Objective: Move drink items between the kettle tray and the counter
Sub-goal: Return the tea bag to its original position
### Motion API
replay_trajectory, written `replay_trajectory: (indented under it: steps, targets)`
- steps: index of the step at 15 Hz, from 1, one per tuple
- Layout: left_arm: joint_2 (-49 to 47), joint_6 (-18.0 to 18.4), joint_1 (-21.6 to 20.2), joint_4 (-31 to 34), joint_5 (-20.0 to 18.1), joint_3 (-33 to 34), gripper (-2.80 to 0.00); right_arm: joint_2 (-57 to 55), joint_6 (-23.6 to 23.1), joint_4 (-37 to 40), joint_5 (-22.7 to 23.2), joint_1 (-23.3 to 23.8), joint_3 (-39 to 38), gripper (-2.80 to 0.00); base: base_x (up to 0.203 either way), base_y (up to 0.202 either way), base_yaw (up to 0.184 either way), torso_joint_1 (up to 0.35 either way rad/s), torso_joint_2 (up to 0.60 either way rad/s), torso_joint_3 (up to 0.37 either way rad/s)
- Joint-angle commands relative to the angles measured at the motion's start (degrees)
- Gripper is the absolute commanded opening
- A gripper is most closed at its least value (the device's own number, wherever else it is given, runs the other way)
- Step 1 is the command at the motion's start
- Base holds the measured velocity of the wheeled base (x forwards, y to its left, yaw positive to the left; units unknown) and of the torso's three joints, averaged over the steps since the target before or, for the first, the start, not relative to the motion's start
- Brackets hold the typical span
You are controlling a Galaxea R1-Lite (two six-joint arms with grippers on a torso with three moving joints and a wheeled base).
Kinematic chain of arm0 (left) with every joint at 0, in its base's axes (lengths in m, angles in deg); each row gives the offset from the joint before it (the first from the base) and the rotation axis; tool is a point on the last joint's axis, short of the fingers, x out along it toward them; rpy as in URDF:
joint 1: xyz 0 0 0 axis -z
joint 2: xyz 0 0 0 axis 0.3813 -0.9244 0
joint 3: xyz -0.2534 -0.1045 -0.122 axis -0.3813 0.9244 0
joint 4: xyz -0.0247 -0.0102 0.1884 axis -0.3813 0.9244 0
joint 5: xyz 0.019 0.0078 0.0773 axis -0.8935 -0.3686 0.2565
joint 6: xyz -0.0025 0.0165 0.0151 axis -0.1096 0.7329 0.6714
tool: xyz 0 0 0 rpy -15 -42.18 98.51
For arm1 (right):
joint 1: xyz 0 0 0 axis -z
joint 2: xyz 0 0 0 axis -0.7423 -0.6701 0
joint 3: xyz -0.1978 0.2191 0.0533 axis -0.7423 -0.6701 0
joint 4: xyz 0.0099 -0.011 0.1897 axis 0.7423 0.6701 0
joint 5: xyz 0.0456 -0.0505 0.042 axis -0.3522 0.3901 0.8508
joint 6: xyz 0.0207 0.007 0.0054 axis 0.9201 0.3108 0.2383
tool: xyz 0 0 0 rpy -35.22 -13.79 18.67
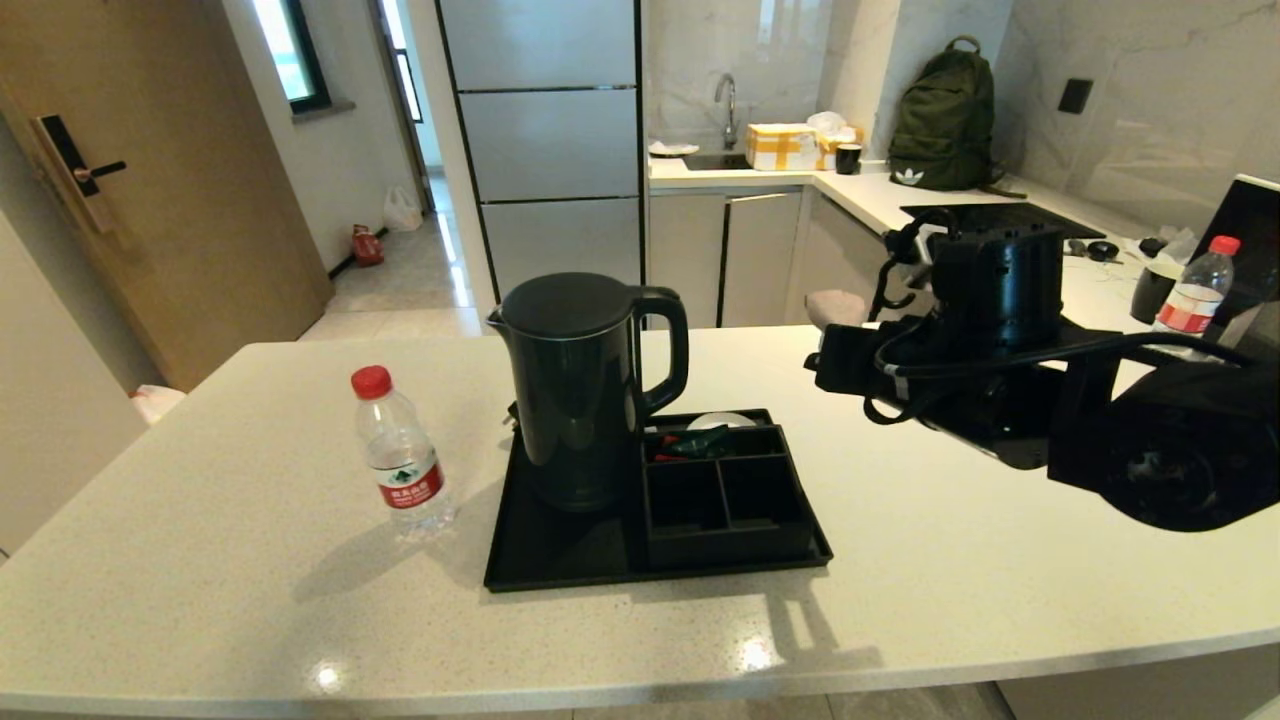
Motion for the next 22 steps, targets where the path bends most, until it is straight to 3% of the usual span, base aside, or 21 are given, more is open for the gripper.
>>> replay_trajectory:
  steps: [1, 4, 6, 9, 14, 22]
  targets:
    - [-0.1, 0.0, 0.0, 0.0, 0.0, 0.0, -2.80, -4.5, 0.0, -10.4, -5.2, -2.8, -5.5, -2.80, 0.000, 0.000, 0.000, 0.000, 0.00, 0.000]
    - [-0.1, 0.0, 0.0, 0.0, 0.0, 0.0, -2.80, -7.9, -0.4, -21.6, -11.0, -7.6, -11.2, -2.80, 0.000, 0.000, 0.000, 0.000, 0.00, 0.000]
    - [-0.1, 0.0, 0.0, 0.0, 0.0, 0.0, -2.80, -8.2, 0.1, -22.8, -14.2, -12.8, -14.5, -2.80, 0.000, 0.000, 0.000, 0.000, 0.00, 0.000]
    - [-0.1, 0.0, 0.0, 0.0, 0.0, 0.0, -2.80, -9.3, 1.3, -23.3, -18.7, -16.3, -14.8, -2.80, 0.000, 0.000, 0.000, 0.000, 0.00, 0.000]
    - [-0.1, 0.0, 0.0, 0.0, 0.0, 0.0, -2.80, -14.0, 1.9, -23.2, -27.6, -16.7, -12.5, -2.80, 0.000, 0.000, 0.000, 0.000, 0.00, 0.000]
    - [-0.1, 0.0, 0.0, 0.0, 0.0, 0.0, -2.80, -19.7, 3.8, -26.0, -28.0, -16.1, -12.4, -2.80, 0.000, 0.000, 0.000, 0.000, 0.00, 0.000]
